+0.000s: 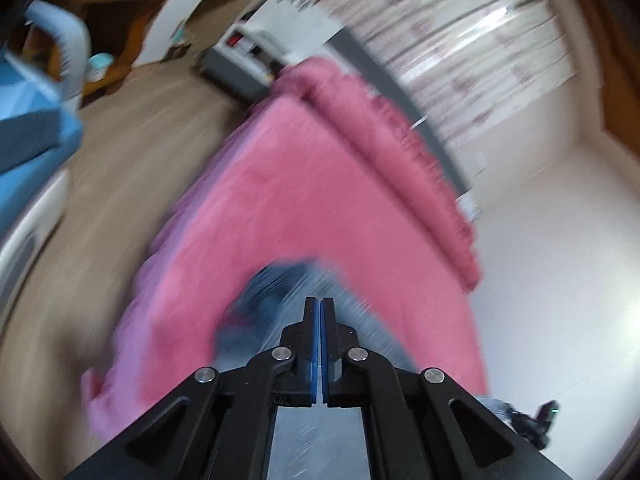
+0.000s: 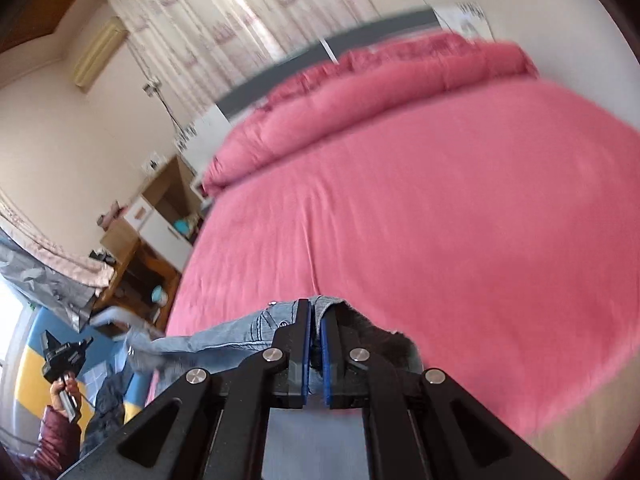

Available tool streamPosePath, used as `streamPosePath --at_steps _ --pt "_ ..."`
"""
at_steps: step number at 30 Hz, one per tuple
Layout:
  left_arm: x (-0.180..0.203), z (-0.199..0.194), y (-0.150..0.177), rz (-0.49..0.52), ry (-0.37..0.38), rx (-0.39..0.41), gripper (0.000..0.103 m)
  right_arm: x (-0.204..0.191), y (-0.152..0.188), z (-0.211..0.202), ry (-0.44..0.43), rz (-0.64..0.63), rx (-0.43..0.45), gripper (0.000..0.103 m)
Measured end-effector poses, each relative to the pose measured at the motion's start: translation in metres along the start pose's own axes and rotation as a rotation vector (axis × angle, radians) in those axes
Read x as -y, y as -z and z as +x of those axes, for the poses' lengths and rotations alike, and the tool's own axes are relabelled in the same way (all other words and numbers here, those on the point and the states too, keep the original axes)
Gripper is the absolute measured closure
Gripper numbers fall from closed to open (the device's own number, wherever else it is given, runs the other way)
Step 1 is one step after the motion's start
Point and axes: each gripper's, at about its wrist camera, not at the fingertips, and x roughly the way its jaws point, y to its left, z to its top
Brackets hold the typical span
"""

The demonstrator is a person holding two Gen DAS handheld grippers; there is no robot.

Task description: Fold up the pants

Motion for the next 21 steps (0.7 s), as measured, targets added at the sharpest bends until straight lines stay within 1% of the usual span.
streamPosePath --at_steps 1,3,4,5,6,7,8,9,11,13,15,16,17,18,19,21 --pt "-0.009 0.007 0.007 -0.017 -0.018 -0.037 0.103 0.005 0.012 0.0 0.007 0.018 -0.015 0.099" --pt "-0.018 0.017 0.016 -0.042 -0.051 -0.072 0.103 0.02 0.04 0.002 0.004 0.086 -0.042 0.099" --pt "-0.024 0.026 0.018 -0.077 -0.064 -0.108 0.102 0.027 0.049 0.004 0.009 0.114 -0.048 0.099" --pt "-0.026 0.034 0.018 -0.102 -0.056 -0.135 0.099 0.03 0.052 0.006 0.007 0.129 -0.05 0.099" --pt "-0.024 0.044 0.015 -0.114 -0.059 -0.149 0.085 0.033 0.056 0.008 0.004 0.15 -0.051 0.099" --pt "-0.02 0.052 0.01 -0.113 -0.074 -0.156 0.061 0.033 0.057 0.011 0.005 0.154 -0.054 0.099" --pt "-0.016 0.059 0.006 -0.112 -0.076 -0.164 0.047 0.031 0.056 0.013 0.013 0.145 -0.061 0.099" --pt "-0.008 0.073 -0.004 -0.111 -0.062 -0.186 0.029 0.029 0.056 0.015 0.018 0.139 -0.066 0.099" --pt "0.009 0.096 -0.02 -0.084 -0.052 -0.22 0.027 0.024 0.053 0.017 0.027 0.122 -0.071 0.099" --pt "0.03 0.128 -0.04 -0.007 -0.073 -0.263 0.026 0.022 0.05 0.019 0.036 0.116 -0.074 0.099" --pt "0.046 0.159 -0.057 0.035 -0.104 -0.295 0.026 0.024 0.052 0.023 0.044 0.125 -0.086 0.099" --pt "0.056 0.178 -0.063 0.07 -0.101 -0.323 0.026 0.028 0.053 0.024 0.051 0.13 -0.092 0.099" --pt "0.061 0.192 -0.066 0.099 -0.097 -0.357 0.026 0.032 0.057 0.024 0.058 0.138 -0.097 0.099" --pt "0.072 0.217 -0.071 0.142 -0.104 -0.413 0.025 0.035 0.057 0.027 0.065 0.152 -0.108 0.099" --pt "0.078 0.233 -0.072 0.178 -0.108 -0.452 0.022 0.036 0.058 0.028 0.072 0.159 -0.113 0.099" --pt "0.087 0.268 -0.074 0.233 -0.138 -0.533 0.02 0.041 0.058 0.032 0.094 0.179 -0.126 0.099"
